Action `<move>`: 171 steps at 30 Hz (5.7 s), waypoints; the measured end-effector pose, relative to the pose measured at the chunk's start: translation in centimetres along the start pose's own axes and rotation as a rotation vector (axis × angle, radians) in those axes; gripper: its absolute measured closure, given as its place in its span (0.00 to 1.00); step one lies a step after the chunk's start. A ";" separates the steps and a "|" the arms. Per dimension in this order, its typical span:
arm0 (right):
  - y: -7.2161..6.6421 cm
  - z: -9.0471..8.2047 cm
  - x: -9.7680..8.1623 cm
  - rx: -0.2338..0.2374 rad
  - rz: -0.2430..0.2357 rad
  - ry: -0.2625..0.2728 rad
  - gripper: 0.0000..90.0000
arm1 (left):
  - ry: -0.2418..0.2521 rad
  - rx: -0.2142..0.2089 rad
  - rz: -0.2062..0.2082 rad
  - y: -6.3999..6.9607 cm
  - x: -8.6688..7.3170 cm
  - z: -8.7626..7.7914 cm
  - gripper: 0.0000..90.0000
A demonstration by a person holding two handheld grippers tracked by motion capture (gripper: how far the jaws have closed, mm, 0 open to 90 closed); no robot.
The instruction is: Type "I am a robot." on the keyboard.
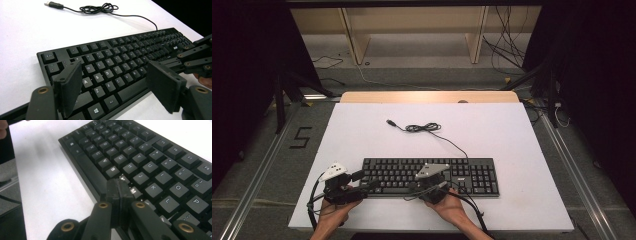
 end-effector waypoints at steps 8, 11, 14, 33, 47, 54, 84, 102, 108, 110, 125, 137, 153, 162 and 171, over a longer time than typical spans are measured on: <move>0.3 0.1 -0.2 -0.017 -0.005 -0.012 1.00 | 0.001 0.001 0.002 -0.1 0.0 0.0 0.32; 0.3 0.2 -0.3 -0.021 -0.009 -0.015 1.00 | 0.001 0.001 0.003 -0.1 0.0 0.0 0.32; 0.3 0.4 -0.6 -0.043 -0.021 -0.016 1.00 | 0.001 0.000 -0.001 0.0 0.0 0.0 0.32; 1.1 -1.9 0.9 -0.008 0.062 0.082 0.86 | -0.002 0.013 -0.002 -0.5 -0.1 0.1 0.33; 3.1 -5.2 1.5 -0.029 0.128 0.149 0.51 | -0.024 -0.027 0.022 0.3 0.5 1.7 0.49; 3.4 -6.4 1.5 -0.036 0.130 0.181 0.45 | -0.056 -0.040 0.046 0.7 1.0 2.9 0.63; 3.2 -7.6 1.1 -0.035 0.129 0.204 0.34 | -0.231 -0.030 0.123 0.1 0.4 7.8 0.99; 3.2 -7.6 1.0 -0.036 0.128 0.202 0.34 | -0.274 -0.009 0.129 -0.1 -0.2 8.3 0.99; 3.3 -7.8 1.1 -0.039 0.130 0.209 0.34 | -0.249 -0.001 0.124 -0.1 0.3 8.1 0.95; 3.3 -7.7 1.2 -0.040 0.129 0.209 0.34 | -0.232 -0.007 0.112 0.0 0.6 7.8 0.92; 3.8 -7.1 1.3 -0.038 0.147 0.198 0.34 | -0.128 -0.042 0.073 0.8 1.8 5.3 0.56; 3.6 -5.8 1.9 -0.031 0.130 0.159 0.38 | -0.078 -0.045 0.069 1.0 1.5 3.4 0.37; 4.2 -4.5 2.9 -0.054 0.118 0.136 0.58 | -0.060 -0.039 0.056 1.1 1.0 2.3 0.32; 4.4 -3.8 2.9 -0.057 0.115 0.113 0.68 | -0.062 -0.036 0.055 1.1 0.7 2.1 0.32; 4.6 -3.3 3.1 -0.057 0.112 0.104 0.82 | -0.054 -0.035 0.054 1.2 0.6 2.0 0.32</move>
Point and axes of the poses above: each handheld gripper's, and its own axes: z roughly forward along the jaws, x roughly out of its top, y roughly to its right, the point moved 10 cm from there along z, roughly forward along the jaws, and after that the axes turned 10 degrees about z, right-handed, at the moved point
